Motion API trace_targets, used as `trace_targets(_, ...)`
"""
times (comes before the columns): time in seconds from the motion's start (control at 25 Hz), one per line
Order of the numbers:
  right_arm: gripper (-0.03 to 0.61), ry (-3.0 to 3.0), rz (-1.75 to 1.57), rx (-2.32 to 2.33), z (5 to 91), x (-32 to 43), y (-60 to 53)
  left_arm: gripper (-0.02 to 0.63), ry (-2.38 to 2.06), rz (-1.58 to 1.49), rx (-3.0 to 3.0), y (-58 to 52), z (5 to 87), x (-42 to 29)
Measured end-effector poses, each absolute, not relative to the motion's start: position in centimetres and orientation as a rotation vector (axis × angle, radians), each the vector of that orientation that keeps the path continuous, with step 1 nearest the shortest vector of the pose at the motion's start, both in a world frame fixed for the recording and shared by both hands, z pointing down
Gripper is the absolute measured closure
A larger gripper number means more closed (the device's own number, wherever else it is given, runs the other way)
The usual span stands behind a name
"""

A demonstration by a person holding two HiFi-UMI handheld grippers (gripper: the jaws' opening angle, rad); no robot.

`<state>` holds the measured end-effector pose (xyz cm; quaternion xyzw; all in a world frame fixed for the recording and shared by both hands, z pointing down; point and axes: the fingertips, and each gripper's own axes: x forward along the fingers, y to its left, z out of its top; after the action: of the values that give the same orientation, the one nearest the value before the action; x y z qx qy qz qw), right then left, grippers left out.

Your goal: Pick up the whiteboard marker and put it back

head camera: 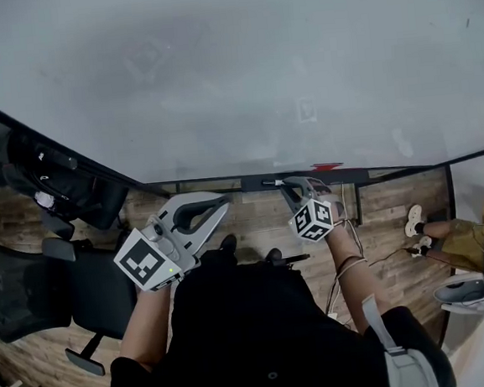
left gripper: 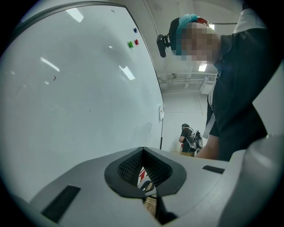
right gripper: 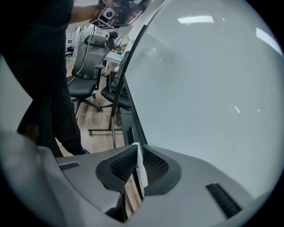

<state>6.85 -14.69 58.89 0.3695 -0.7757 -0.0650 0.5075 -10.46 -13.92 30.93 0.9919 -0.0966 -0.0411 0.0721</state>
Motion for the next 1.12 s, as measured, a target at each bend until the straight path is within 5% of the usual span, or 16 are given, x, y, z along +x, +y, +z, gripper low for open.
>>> trace_targets(0.8, 0.557, -2.435, -0.085, 1.448, 34.0, 4.8, -10.9, 0.601, 0.033, -0.105, 3.012, -11.6, 30.3, -1.7)
trace_targets(1.12, 0.558, -2.891, 0.262, 1.528, 28.3, 8.1, -6.2, 0.601, 0.107, -0.105, 3.039, -9.0, 28.6, 2.3)
